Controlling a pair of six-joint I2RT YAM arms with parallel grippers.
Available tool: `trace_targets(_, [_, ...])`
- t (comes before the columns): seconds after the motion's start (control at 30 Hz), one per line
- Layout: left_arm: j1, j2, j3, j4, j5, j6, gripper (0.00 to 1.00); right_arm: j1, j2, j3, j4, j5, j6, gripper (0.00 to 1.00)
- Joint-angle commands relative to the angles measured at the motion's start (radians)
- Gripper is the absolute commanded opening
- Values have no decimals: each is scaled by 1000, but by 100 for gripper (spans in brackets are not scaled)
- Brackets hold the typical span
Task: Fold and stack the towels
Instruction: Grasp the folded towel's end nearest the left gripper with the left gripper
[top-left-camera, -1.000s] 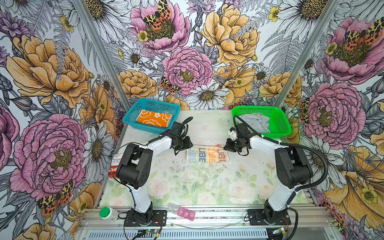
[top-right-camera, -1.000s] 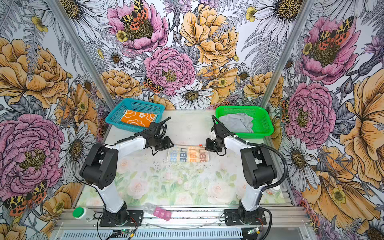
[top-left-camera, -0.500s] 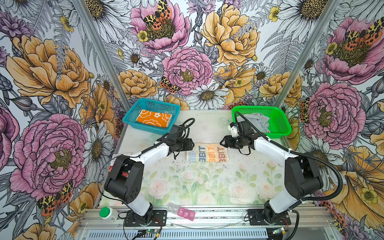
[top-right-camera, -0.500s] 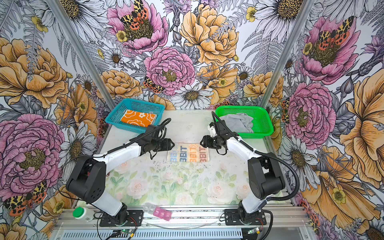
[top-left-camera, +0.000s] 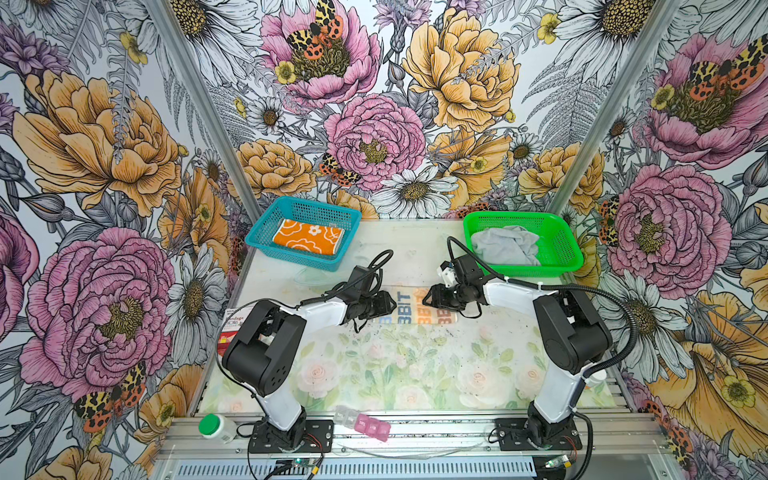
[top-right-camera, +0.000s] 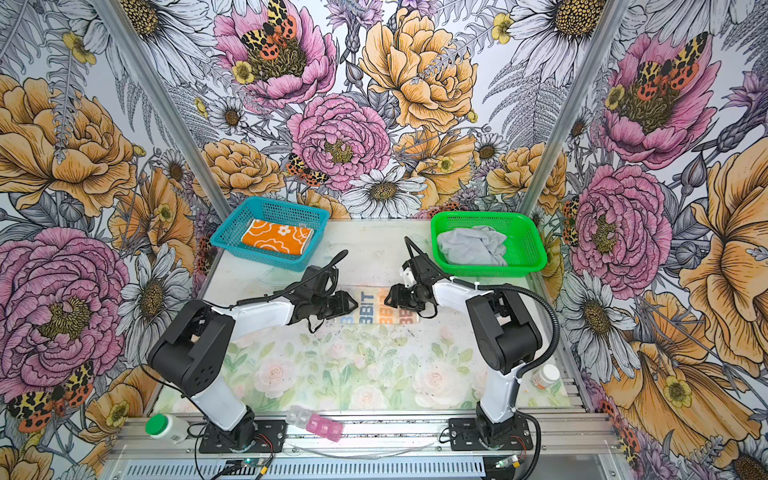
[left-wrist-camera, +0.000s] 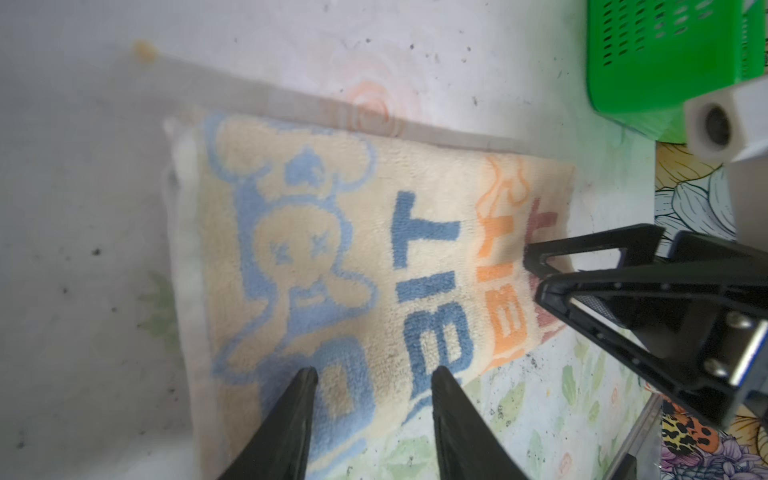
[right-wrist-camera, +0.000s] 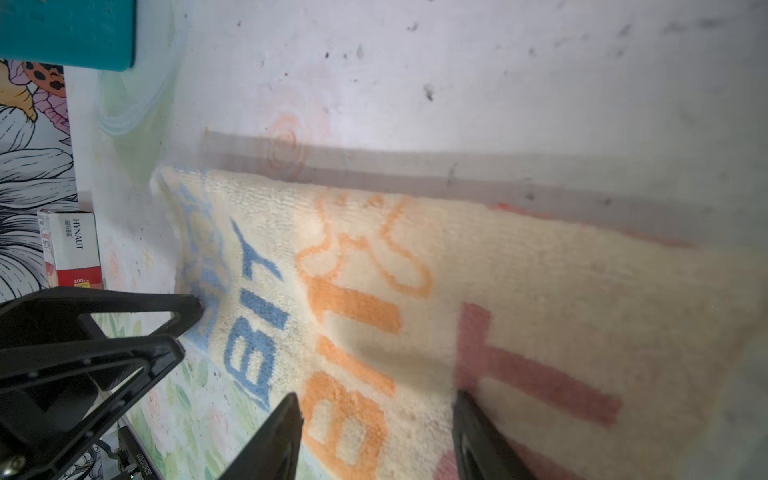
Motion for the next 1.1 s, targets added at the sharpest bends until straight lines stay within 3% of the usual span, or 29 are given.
trace_targets(0.0, [9, 14, -24, 8, -38, -20, 48, -33, -10, -24, 34, 20, 12, 60])
trace_targets(0.2, [26, -11, -5, -66, -114, 29, 50, -69, -34, -75, 33, 26, -1, 60])
trace_targets(0.4, [53, -86, -4, -95, -123, 91, 56, -71, -53, -92, 34, 28, -14, 61])
trace_targets(0.53, [92, -58, 26, -137, -84, 117, 67, -71, -53, -90, 34, 11, -26, 61])
trace_targets(0.63, [109, -15, 47, -130, -33, 129, 70, -72, -64, -94, 33, 4, -33, 62])
trace_targets(0.8, [112, 29, 80, -115, -5, 135, 69, -72, -87, -108, 33, 1, -41, 65])
trace_targets(1.07, [76, 99, 126, -114, 11, 133, 58, -71, -85, -98, 33, -12, -42, 67])
